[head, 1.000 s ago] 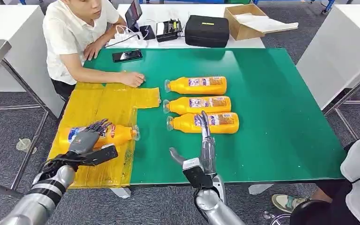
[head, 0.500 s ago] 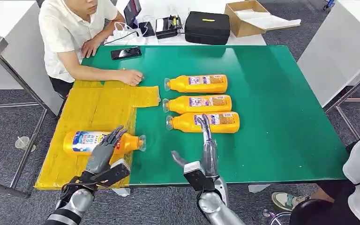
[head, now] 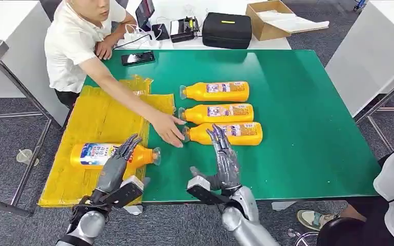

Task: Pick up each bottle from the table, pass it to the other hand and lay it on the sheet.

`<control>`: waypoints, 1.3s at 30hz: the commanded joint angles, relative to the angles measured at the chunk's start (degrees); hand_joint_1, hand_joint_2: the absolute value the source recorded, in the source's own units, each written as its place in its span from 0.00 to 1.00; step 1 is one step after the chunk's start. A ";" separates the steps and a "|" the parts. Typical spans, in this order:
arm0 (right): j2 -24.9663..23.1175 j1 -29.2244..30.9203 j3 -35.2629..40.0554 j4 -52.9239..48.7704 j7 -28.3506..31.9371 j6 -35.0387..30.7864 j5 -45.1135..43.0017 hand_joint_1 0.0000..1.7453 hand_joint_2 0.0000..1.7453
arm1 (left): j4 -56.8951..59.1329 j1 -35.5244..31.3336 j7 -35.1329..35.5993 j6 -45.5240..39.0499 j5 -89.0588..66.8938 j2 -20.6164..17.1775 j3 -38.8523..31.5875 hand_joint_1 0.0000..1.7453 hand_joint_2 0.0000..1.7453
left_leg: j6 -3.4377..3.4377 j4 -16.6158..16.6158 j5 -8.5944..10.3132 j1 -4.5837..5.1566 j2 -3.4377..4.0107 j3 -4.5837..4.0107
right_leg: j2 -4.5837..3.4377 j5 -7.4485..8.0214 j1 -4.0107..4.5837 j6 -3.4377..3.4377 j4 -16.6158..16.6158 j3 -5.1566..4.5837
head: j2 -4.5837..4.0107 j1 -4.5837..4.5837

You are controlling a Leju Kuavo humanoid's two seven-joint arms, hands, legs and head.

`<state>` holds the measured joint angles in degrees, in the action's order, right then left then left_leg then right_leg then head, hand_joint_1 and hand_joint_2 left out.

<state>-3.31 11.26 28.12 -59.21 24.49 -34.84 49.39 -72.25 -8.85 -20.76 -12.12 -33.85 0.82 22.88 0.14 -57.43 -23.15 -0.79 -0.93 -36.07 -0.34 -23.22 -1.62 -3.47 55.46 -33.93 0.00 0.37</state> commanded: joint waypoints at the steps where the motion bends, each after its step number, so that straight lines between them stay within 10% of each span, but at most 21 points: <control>1: 8.05 9.21 -4.96 17.23 -12.27 1.56 13.60 0.00 1.00 | -0.95 5.36 0.12 -2.10 7.46 7.75 5.68 0.00 1.00 | 0.17 -0.02 -0.17 0.05 -0.02 0.36 | 0.17 -0.15 0.01 0.14 -0.14 0.49 | 0.00 0.00; 24: 11.46 7.65 -3.34 15.61 -21.26 18.54 14.25 0.00 1.00 | -0.43 5.66 3.97 -0.31 15.48 8.02 5.90 0.00 1.00 | 0.14 -0.06 -0.14 0.10 0.02 0.11 | 0.08 -0.06 -0.05 0.11 -0.02 0.18 | 0.00 0.00; 39: 11.06 10.89 -2.75 19.39 -22.19 17.23 15.89 0.00 1.00 | 0.93 4.87 3.80 -0.47 16.42 8.34 6.03 0.00 1.00 | 0.24 0.01 0.01 0.13 0.00 0.16 | 0.07 0.04 -0.09 -0.03 -0.07 0.19 | 0.00 0.02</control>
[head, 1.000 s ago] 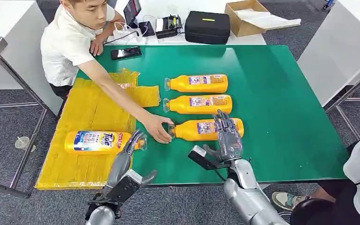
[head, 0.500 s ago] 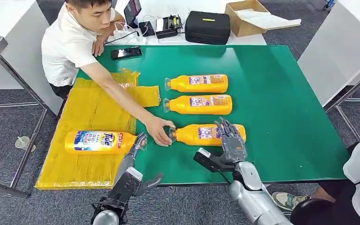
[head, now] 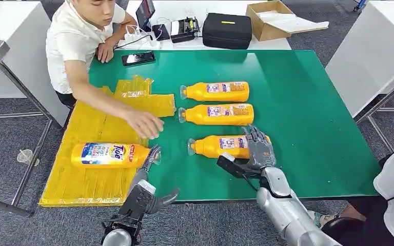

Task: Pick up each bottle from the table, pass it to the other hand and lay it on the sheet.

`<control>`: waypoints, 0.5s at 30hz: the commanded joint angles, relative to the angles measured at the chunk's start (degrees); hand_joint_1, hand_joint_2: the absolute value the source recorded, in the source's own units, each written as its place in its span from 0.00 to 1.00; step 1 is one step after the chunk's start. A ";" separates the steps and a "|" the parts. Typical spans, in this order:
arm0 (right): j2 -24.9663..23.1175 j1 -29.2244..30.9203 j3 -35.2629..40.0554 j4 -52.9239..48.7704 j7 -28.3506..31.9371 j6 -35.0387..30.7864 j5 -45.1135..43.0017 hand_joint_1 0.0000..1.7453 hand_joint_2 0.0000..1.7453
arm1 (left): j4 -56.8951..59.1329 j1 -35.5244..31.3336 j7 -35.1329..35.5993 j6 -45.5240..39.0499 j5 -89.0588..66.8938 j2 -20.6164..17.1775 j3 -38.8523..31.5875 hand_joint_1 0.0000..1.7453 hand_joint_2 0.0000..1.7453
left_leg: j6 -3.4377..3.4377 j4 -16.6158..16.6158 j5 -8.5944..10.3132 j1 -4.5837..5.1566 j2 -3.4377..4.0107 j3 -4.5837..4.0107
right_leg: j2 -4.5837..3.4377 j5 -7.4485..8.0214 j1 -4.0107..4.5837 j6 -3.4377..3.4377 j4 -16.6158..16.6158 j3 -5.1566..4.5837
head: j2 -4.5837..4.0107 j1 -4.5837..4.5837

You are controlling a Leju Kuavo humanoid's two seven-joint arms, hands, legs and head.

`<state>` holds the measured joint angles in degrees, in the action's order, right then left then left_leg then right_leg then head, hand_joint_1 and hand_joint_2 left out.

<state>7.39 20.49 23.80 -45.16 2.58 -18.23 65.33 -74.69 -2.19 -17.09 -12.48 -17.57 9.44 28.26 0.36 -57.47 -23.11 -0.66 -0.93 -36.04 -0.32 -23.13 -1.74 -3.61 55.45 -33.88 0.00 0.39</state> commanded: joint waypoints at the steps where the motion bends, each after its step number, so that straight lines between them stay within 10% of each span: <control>1: 0.36 1.67 1.57 5.34 -0.28 0.62 -0.05 0.00 1.00 | 3.36 -1.79 0.13 -0.11 0.15 -0.28 0.65 0.00 1.00 | 0.02 0.01 -0.15 -0.03 0.07 0.32 | 0.07 -0.14 0.09 0.27 -0.06 0.36 | 0.00 0.00; 15: 0.36 1.67 1.57 5.34 -0.28 0.62 -0.05 0.00 1.00 | 3.36 -1.79 0.13 -0.11 0.15 -0.28 0.65 0.00 1.00 | 0.01 0.04 -0.03 0.00 0.00 0.11 | 0.06 -0.04 0.02 0.12 -0.05 0.13 | 0.00 0.00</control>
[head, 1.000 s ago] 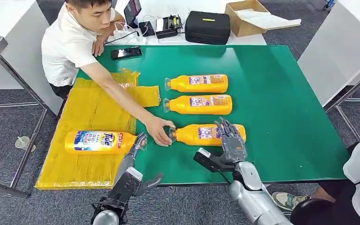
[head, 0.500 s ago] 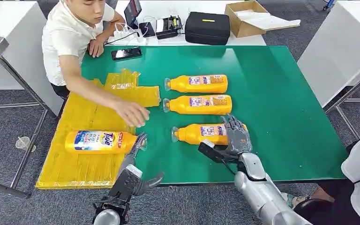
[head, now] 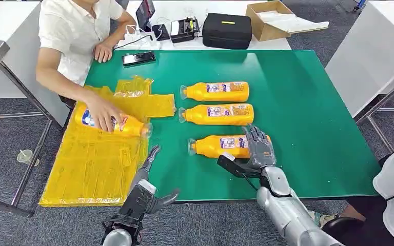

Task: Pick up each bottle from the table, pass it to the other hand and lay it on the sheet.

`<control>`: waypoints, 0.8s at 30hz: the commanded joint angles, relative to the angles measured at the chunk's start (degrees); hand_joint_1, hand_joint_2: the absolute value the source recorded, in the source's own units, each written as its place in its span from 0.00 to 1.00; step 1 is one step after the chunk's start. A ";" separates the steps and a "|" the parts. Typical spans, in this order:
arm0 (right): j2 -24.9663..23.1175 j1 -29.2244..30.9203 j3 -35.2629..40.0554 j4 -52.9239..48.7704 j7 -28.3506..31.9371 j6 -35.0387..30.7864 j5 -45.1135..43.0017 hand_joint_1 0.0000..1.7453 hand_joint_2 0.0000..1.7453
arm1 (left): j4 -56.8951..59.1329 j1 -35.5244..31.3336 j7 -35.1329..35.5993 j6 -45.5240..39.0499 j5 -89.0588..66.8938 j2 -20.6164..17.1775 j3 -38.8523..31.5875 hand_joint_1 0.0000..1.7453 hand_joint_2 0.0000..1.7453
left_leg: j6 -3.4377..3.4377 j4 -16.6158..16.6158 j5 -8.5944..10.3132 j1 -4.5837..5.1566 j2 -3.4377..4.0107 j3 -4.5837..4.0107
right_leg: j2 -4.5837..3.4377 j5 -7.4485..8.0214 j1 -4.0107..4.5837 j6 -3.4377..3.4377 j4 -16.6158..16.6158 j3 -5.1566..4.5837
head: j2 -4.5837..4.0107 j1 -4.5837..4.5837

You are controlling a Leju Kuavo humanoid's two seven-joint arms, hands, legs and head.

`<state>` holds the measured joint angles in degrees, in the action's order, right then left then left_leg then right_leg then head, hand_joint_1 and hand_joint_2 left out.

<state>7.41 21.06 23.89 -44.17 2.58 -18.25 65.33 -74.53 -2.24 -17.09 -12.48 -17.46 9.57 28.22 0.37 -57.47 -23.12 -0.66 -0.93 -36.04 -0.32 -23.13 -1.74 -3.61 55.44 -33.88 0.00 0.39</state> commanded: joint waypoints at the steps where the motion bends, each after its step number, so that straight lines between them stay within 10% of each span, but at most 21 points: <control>1: 0.34 1.10 1.48 4.36 -0.28 0.64 -0.05 0.00 1.00 | 3.21 -1.74 0.13 -0.11 0.04 -0.41 0.70 0.00 1.00 | 0.01 0.02 -0.08 -0.02 0.04 0.21 | 0.06 -0.08 0.06 0.19 -0.05 0.23 | 0.00 0.00; 16: 0.69 6.22 1.86 9.04 -2.47 4.27 1.97 0.00 1.00 | 4.13 -2.77 -0.05 0.28 3.36 -0.23 1.05 0.00 1.00 | 0.01 0.02 -0.05 0.00 0.08 0.15 | 0.01 -0.03 0.03 0.14 -0.03 0.16 | 0.00 0.00; 17: 0.07 6.72 -2.34 13.50 2.46 18.67 -8.35 1.00 1.00 | 5.42 -4.01 -0.06 1.13 3.79 -0.71 2.16 0.00 1.00 | 0.01 0.01 -0.07 -0.02 0.08 0.19 | 0.03 -0.04 0.07 0.18 -0.05 0.22 | 0.00 0.00; 24: 2.03 7.58 0.42 21.48 1.57 20.67 -9.22 1.00 1.00 | 9.60 -6.64 -1.03 2.73 7.28 0.38 3.07 0.00 1.00 | -0.01 0.10 -0.11 -0.11 0.04 0.74 | 0.19 0.03 0.19 0.21 -0.33 0.63 | 0.00 0.00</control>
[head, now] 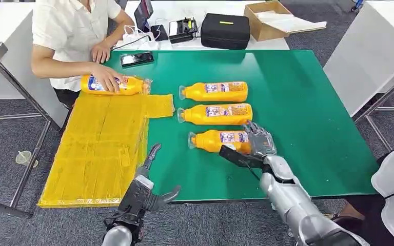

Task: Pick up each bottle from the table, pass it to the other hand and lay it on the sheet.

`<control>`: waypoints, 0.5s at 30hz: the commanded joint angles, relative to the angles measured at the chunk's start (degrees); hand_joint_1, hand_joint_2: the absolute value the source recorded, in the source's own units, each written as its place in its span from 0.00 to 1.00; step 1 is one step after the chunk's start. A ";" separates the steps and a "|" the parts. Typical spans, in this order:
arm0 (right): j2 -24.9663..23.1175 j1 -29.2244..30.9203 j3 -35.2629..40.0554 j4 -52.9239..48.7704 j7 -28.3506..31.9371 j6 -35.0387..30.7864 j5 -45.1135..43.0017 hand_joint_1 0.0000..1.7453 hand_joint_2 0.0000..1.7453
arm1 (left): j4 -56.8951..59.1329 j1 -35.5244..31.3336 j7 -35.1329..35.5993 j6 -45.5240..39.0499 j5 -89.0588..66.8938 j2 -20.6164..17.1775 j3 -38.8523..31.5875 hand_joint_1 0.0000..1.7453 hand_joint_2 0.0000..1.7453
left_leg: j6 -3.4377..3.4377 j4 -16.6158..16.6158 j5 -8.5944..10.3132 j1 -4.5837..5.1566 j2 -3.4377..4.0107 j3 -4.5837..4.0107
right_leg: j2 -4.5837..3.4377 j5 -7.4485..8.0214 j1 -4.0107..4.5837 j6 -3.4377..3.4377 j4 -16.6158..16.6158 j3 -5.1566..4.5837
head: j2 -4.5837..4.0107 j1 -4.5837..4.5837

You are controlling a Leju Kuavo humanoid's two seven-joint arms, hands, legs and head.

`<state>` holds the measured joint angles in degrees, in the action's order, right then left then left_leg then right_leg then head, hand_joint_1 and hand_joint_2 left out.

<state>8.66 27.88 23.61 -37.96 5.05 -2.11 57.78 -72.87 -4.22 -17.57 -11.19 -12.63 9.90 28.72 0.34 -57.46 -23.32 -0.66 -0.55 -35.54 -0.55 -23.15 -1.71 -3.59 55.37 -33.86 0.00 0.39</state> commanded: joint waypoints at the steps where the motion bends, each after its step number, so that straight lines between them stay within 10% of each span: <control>1: 0.81 1.24 1.64 15.12 -2.03 5.18 -1.24 1.00 1.00 | 8.01 -4.72 -0.40 1.64 2.92 0.13 2.53 0.00 1.00 | 0.10 0.07 -0.17 -0.07 -0.25 0.54 | 0.33 -0.21 0.11 0.15 -0.20 0.37 | 0.00 -0.02; 15: 1.64 1.79 0.81 15.93 2.79 10.40 -6.66 1.00 1.00 | 10.31 -6.57 -1.89 2.41 5.47 0.57 3.20 0.00 1.00 | 0.35 0.13 -0.33 -0.08 -0.46 1.34 | 0.50 -0.44 0.12 -0.01 -0.53 1.48 | 0.00 -0.02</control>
<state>9.46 33.97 24.83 -28.92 3.80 3.14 55.37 -68.26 -7.30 -18.27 -9.18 -8.20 10.82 30.01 0.70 -57.45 -23.82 -0.65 -0.63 -34.04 -0.55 -23.63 -1.72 -3.84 55.03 -32.42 0.00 0.37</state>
